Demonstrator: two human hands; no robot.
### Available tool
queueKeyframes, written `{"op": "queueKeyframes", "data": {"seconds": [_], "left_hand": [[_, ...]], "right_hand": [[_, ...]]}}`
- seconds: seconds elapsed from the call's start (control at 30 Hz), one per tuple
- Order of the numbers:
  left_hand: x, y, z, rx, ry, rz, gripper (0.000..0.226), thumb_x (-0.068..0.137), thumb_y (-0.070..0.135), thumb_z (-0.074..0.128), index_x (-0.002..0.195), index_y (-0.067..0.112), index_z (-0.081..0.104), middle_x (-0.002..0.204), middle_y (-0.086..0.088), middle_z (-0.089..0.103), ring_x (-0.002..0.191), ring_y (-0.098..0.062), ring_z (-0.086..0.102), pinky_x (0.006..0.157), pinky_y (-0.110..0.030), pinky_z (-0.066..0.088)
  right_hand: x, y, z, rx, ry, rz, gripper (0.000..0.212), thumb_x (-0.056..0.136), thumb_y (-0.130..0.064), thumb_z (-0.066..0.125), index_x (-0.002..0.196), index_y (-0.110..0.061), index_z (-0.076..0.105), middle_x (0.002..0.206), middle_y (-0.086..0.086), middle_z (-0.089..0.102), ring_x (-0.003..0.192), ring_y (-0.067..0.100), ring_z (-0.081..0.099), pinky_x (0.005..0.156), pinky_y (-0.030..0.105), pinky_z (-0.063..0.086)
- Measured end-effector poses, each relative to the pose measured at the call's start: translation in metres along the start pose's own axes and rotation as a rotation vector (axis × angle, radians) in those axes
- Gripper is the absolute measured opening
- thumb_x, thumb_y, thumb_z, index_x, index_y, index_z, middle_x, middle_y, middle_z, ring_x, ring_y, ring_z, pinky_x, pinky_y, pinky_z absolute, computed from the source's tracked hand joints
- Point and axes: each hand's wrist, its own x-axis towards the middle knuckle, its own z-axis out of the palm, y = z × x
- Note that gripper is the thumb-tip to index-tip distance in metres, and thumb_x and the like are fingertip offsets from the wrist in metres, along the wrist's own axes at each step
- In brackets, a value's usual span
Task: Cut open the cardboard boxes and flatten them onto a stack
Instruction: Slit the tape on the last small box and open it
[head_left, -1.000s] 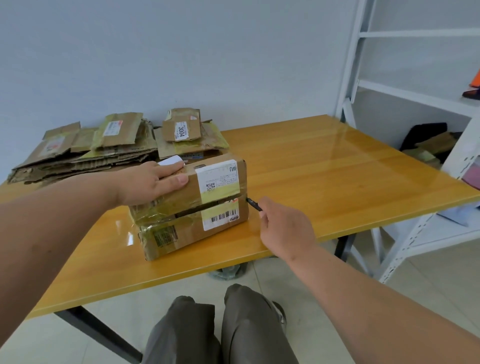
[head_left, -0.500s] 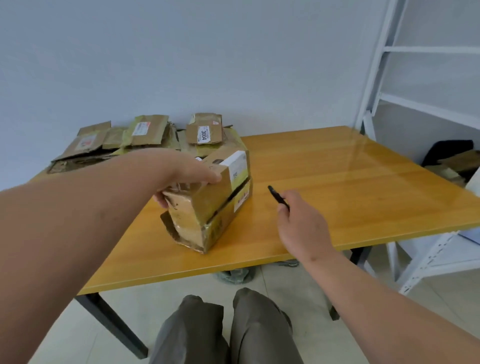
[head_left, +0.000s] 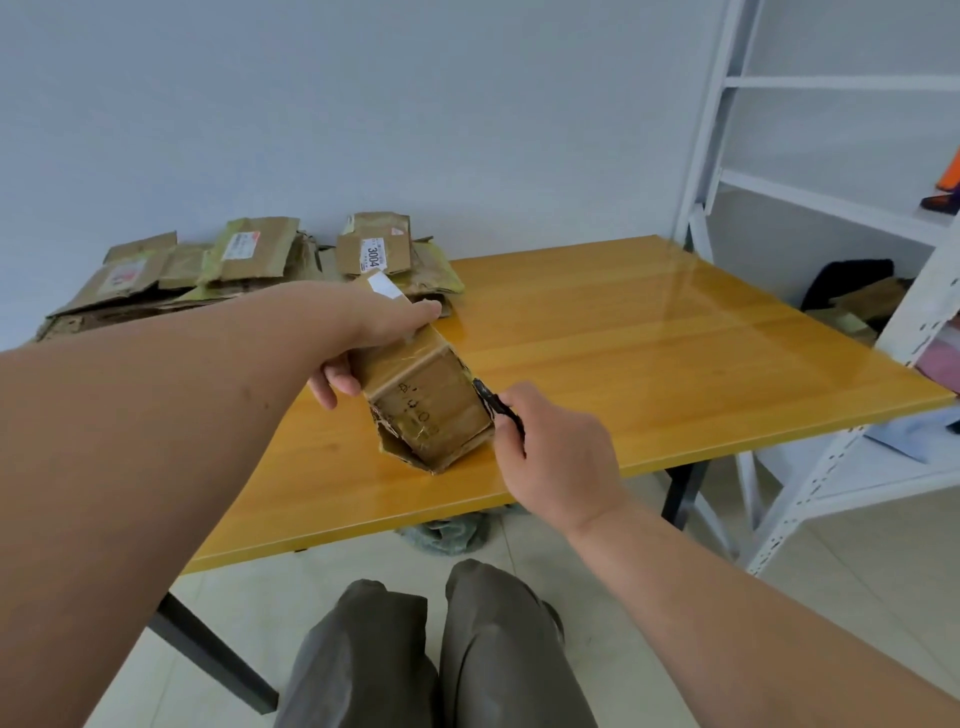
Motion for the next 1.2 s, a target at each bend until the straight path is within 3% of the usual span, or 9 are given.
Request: {"op": "queueKeyframes", "data": {"seconds": [0.17, 0.37, 0.47, 0.57, 0.73, 0.87, 0.97, 1.13, 1.2], "left_hand": [[-0.002, 0.004, 0.003, 0.0, -0.008, 0.007, 0.071, 0.082, 0.081, 0.043, 0.116, 0.019, 0.033, 0.121, -0.024, 0.05, 0.046, -0.023, 0.049, 0.076, -0.049, 0.055], [0.007, 0.012, 0.008, 0.05, 0.015, 0.016, 0.077, 0.082, 0.08, 0.045, 0.128, 0.02, 0.031, 0.102, -0.02, 0.052, 0.042, -0.023, 0.05, 0.065, -0.046, 0.056], [0.009, 0.015, 0.01, 0.077, 0.019, 0.021, 0.082, 0.083, 0.079, 0.044, 0.139, 0.021, 0.031, 0.11, -0.02, 0.051, 0.044, -0.023, 0.051, 0.057, -0.042, 0.054], [0.009, 0.018, 0.011, 0.068, 0.023, 0.022, 0.084, 0.084, 0.077, 0.044, 0.143, 0.02, 0.028, 0.117, -0.021, 0.049, 0.052, -0.024, 0.052, 0.063, -0.044, 0.054], [0.012, 0.016, 0.007, 0.067, 0.021, 0.02, 0.071, 0.085, 0.076, 0.045, 0.129, 0.022, 0.03, 0.106, -0.021, 0.054, 0.041, -0.024, 0.051, 0.063, -0.042, 0.055], [0.014, 0.007, 0.001, 0.059, 0.016, 0.019, 0.075, 0.085, 0.076, 0.045, 0.123, 0.012, 0.033, 0.1, -0.022, 0.057, 0.046, -0.025, 0.053, 0.068, -0.045, 0.058], [0.017, -0.006, -0.009, 0.049, 0.013, 0.009, 0.08, 0.083, 0.075, 0.049, 0.121, 0.006, 0.038, 0.099, -0.025, 0.062, 0.06, -0.031, 0.062, 0.071, -0.047, 0.059], [0.019, -0.021, -0.021, 0.018, -0.083, 0.117, 0.076, 0.079, 0.071, 0.058, 0.122, 0.008, 0.053, 0.107, -0.02, 0.061, 0.083, -0.034, 0.069, 0.072, -0.05, 0.06], [0.019, -0.023, -0.023, 0.015, -0.096, 0.16, 0.069, 0.08, 0.069, 0.06, 0.124, 0.016, 0.053, 0.108, -0.017, 0.061, 0.087, -0.032, 0.069, 0.074, -0.048, 0.06]], "right_hand": [[0.002, 0.001, 0.005, -0.067, -0.005, 0.003, 0.012, 0.09, -0.019, 0.049, 0.082, -0.015, 0.057, 0.047, -0.007, 0.044, 0.034, 0.015, 0.034, 0.038, 0.018, 0.009], [0.002, 0.003, 0.014, -0.071, -0.038, 0.067, 0.008, 0.094, -0.014, 0.054, 0.086, -0.013, 0.055, 0.053, -0.009, 0.034, 0.04, 0.014, 0.03, 0.039, 0.021, 0.014], [0.001, 0.004, 0.016, -0.067, -0.05, 0.104, 0.013, 0.094, -0.014, 0.054, 0.082, -0.016, 0.05, 0.05, -0.01, 0.028, 0.039, 0.005, 0.023, 0.04, 0.022, 0.012], [-0.005, 0.006, 0.016, -0.076, -0.094, 0.095, 0.024, 0.091, -0.012, 0.056, 0.077, -0.021, 0.039, 0.048, -0.011, 0.024, 0.037, 0.004, 0.02, 0.04, 0.02, 0.01], [-0.012, 0.016, 0.016, -0.144, -0.19, 0.06, 0.03, 0.088, -0.011, 0.058, 0.072, -0.022, 0.034, 0.047, -0.011, 0.022, 0.037, 0.005, 0.02, 0.039, 0.021, 0.012], [-0.003, 0.027, 0.001, -0.154, -0.313, 0.065, 0.01, 0.095, -0.019, 0.046, 0.086, -0.016, 0.046, 0.054, -0.008, 0.041, 0.043, 0.009, 0.034, 0.042, 0.025, 0.02], [0.0, 0.048, -0.015, -0.149, -0.288, 0.144, 0.005, 0.098, -0.021, 0.043, 0.097, -0.019, 0.047, 0.059, -0.009, 0.049, 0.046, 0.009, 0.043, 0.042, 0.025, 0.025], [0.024, 0.054, -0.01, -0.191, -0.292, 0.326, 0.019, 0.098, -0.019, 0.037, 0.112, -0.019, 0.05, 0.074, -0.002, 0.056, 0.063, 0.025, 0.053, 0.054, 0.033, 0.04], [0.037, 0.05, -0.001, -0.197, -0.383, 0.35, 0.033, 0.094, -0.013, 0.038, 0.125, -0.023, 0.047, 0.096, 0.003, 0.06, 0.083, 0.03, 0.058, 0.067, 0.037, 0.047]]}}
